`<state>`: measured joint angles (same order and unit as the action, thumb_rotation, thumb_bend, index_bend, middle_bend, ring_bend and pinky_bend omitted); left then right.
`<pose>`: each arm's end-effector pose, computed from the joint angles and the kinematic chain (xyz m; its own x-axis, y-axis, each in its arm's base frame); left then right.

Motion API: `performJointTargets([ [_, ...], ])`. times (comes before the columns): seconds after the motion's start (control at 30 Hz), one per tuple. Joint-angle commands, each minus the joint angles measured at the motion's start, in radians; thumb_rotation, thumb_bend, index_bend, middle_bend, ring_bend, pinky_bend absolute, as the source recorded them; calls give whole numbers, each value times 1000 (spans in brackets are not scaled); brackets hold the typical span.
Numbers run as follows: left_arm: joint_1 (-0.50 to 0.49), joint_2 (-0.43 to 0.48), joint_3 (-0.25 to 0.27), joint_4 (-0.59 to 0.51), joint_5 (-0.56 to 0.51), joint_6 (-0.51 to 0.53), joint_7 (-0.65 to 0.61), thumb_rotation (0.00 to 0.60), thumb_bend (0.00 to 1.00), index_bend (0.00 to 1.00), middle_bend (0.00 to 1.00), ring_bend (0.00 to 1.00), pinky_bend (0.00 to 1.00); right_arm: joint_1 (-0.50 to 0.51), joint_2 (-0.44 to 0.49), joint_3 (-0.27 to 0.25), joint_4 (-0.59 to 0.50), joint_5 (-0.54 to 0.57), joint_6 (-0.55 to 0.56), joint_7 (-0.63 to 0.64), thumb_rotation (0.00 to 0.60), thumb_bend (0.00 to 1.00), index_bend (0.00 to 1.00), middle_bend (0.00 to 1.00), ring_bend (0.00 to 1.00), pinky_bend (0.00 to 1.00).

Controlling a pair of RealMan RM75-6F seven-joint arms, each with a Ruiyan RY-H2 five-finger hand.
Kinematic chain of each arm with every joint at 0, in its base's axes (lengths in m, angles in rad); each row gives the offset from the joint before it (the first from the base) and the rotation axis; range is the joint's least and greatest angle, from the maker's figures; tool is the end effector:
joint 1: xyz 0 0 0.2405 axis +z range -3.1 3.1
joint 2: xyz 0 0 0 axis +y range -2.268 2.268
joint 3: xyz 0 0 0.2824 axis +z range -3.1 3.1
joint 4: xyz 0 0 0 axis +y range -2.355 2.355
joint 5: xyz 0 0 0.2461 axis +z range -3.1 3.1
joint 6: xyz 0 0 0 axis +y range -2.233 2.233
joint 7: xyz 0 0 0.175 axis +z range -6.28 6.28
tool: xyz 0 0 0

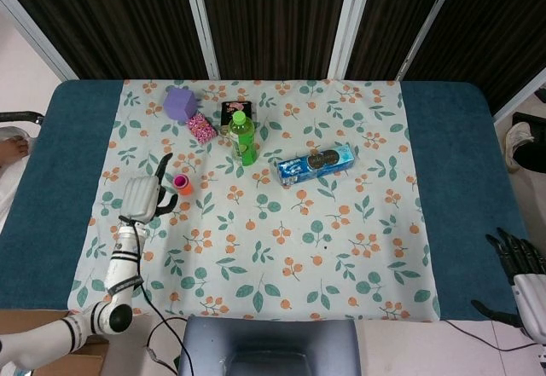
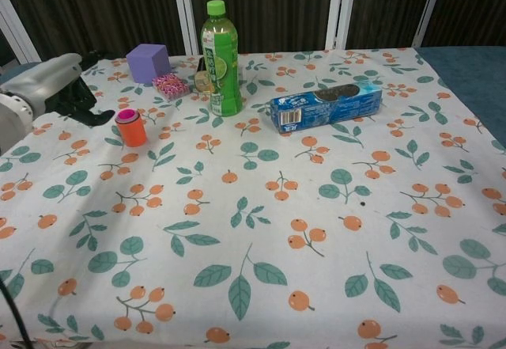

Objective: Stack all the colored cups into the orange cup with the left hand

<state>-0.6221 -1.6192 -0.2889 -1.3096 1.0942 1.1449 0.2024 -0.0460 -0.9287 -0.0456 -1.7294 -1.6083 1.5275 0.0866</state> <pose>-0.2170 0.4238 -0.0167 0.2529 0.0489 0.9663 0.9635 -0.1036 -0.2469 -0.3500 -0.1472 0.1758 0.3812 -0.1081 0.9182 -0.9226 0.0199 0.3853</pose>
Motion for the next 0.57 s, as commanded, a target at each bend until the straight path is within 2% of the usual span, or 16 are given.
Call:
performJointTargets([
  [0.03,202,237,235,-283,269,199,-56,600,353,0,429,524,741,-2,-4,-2,-1,0,0,-13,600,196,0,0,0,0],
  [0.07,248,282,294,-320,322,244,-50,600,359,0,264,294,504,-3,-7,-2,-2,1,1,-22,600,196,0,0,0,0],
  [0.1,309,331,369,-349,393,309,-37,600,364,0,182,180,353,-4,-10,-3,-3,1,0,-34,600,196,0,0,0,0],
  [0.13,355,354,415,-353,441,367,-22,600,367,0,106,89,233,-5,-12,-3,-4,2,1,-42,600,196,0,0,0,0],
  [0.17,399,365,450,-343,486,428,-12,600,368,0,60,39,167,-6,-16,-1,-5,3,2,-51,600,196,0,0,0,0],
  [0.2,453,362,482,-311,538,506,-15,600,370,0,23,8,128,-6,-21,1,-6,6,3,-62,600,196,0,0,0,0],
  [0.27,516,341,507,-248,582,589,-52,600,371,0,1,0,112,-5,-29,1,-7,3,3,-74,600,196,0,0,0,0],
  [0.33,536,349,528,-215,616,599,-55,600,369,0,0,0,88,-6,-35,1,-7,-2,5,-85,600,196,0,0,0,0],
  [0.4,541,353,521,-213,634,611,-95,600,366,0,0,0,73,-9,-37,2,-9,-1,12,-82,600,196,0,0,0,0],
  [0.57,539,354,502,-209,627,562,-87,600,366,0,0,0,73,-15,-34,5,-5,-3,29,-67,600,196,0,0,0,0],
])
